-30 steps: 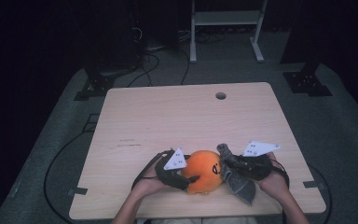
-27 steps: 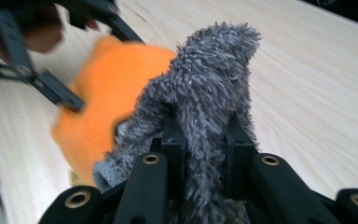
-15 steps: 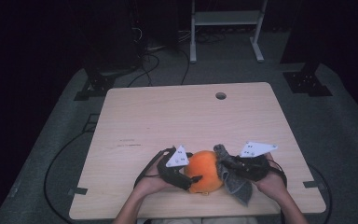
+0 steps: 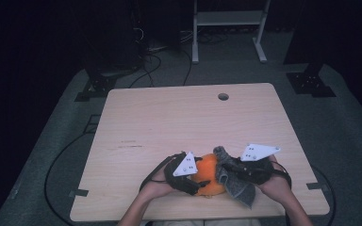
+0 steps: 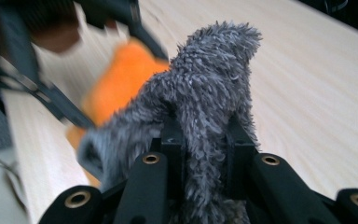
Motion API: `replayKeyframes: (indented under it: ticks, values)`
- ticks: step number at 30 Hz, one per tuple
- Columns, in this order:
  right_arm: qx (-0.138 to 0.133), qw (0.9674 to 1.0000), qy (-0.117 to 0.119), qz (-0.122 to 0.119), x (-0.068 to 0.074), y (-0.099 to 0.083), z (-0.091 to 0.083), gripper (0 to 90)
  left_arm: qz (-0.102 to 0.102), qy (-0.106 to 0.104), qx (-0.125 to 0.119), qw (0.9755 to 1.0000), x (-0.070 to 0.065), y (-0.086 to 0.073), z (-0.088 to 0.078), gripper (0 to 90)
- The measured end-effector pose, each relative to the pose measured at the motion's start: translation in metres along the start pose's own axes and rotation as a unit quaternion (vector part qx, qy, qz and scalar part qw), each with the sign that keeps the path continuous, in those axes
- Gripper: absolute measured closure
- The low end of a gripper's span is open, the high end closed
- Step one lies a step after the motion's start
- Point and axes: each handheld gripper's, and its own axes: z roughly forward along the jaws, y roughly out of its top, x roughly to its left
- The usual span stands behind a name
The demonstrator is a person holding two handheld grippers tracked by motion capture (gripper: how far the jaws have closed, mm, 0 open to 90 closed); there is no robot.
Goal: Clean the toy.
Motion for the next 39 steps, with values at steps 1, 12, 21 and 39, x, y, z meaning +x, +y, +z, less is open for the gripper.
replayKeyframes:
  ticks: [1,12,21,39]
  values:
    - [0.002,1.0000,0.000,0.007,-0.003,-0.003,0.001,73.9,-0.022,0.001,0.006,0.9997,0.003,0.000,0.001,15.5]
    - [-0.015,0.9998,0.011,0.002,-0.007,0.008,-0.025,73.8,0.030,-0.009,-0.010,0.9995,-0.007,0.000,0.007,31.5]
    - [0.018,0.9985,-0.001,-0.051,0.010,0.020,-0.006,73.4,0.035,-0.017,-0.016,0.9991,-0.009,-0.001,0.007,32.0]
    - [-0.001,0.9998,0.012,-0.017,-0.001,0.018,-0.003,73.8,0.073,-0.022,-0.003,0.9971,-0.015,0.000,0.007,32.0]
